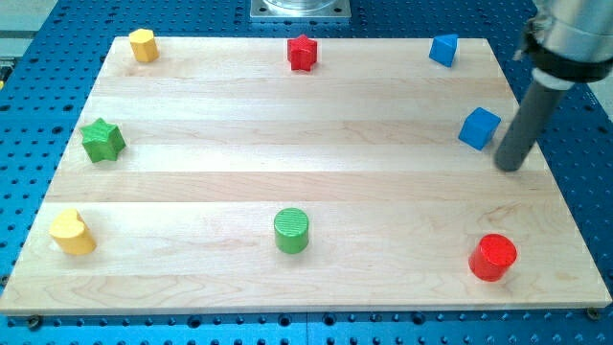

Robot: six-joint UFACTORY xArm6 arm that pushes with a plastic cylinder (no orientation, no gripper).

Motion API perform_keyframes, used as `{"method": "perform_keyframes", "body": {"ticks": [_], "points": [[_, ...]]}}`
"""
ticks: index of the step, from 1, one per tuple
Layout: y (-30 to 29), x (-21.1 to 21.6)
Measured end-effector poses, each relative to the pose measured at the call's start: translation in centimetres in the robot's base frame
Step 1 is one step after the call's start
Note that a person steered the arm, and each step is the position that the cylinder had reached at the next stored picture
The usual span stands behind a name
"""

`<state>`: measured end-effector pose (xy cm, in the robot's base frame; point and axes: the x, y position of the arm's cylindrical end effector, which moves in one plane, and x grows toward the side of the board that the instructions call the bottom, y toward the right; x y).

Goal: Slide the green circle and red circle parallel to each other

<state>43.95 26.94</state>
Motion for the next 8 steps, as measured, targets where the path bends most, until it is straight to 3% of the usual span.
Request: {"method": "perform_keyframes", "body": {"ticks": [1, 4, 5, 6, 7, 8], "points": [[2.4, -4.3], [4.3, -2.6], [-5.5, 4.3], [-18.2, 6.8], [-23.9, 6.9], [-29.2, 10.1]]}}
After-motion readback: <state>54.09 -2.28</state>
